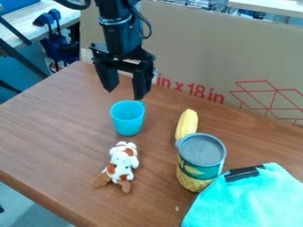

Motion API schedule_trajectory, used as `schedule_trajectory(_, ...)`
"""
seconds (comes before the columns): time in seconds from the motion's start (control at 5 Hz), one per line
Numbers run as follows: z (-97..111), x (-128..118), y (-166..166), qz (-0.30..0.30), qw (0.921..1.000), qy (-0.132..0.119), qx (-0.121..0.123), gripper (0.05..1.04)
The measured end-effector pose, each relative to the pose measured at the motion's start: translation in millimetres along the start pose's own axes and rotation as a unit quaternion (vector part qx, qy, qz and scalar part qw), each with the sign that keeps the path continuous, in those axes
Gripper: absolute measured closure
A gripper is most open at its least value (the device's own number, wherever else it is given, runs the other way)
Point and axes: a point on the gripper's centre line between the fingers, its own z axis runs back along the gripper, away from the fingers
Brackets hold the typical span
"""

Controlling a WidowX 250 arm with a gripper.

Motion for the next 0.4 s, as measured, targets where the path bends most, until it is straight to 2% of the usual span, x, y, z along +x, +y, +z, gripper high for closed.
schedule_trajectory(0.2,-10,-3,-3,-0.001,0.9999,0.016,-0.002,0.081)
schedule_trajectory(0.4,-23,-2,-41,-0.042,0.9985,0.031,-0.017,0.081)
